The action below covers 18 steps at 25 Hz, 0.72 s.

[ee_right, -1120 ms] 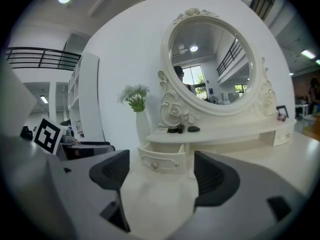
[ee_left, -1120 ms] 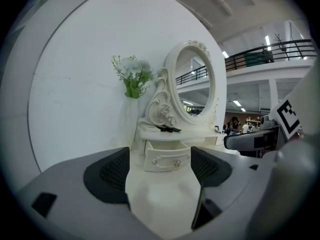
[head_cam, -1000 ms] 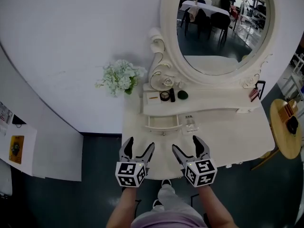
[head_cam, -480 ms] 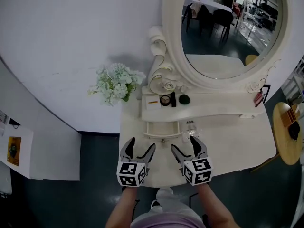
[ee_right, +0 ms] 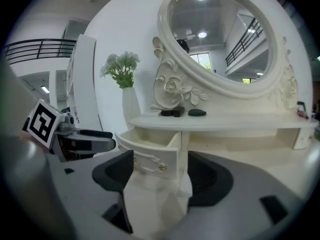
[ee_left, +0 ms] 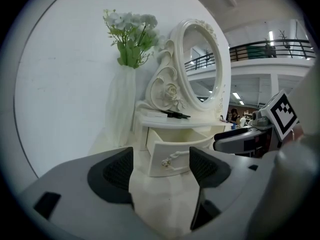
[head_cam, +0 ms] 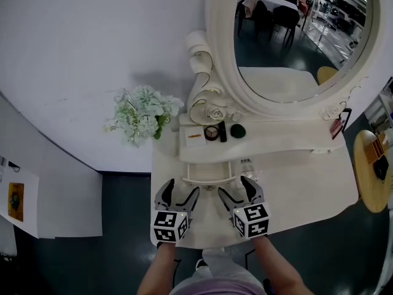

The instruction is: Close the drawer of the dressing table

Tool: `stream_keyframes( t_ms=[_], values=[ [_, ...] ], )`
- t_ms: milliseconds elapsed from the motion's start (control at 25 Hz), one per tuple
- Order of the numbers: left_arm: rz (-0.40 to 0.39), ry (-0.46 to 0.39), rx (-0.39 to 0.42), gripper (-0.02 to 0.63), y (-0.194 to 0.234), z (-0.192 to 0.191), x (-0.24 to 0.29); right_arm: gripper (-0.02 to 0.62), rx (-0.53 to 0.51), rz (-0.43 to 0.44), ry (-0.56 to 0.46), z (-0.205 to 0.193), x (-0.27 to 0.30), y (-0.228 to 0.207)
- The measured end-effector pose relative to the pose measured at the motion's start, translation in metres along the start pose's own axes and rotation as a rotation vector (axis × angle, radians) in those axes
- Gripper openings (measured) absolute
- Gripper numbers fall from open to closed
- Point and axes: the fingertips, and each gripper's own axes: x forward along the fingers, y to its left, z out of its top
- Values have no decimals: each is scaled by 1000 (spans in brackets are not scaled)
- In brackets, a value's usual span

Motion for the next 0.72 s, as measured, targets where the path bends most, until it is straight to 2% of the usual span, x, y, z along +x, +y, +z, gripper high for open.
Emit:
stream_keyframes(
  t_ms=[720],
  values=[
    [-23,26,20,282,-4,-8,14,255,-30,22,23,-6,16,0]
  ],
)
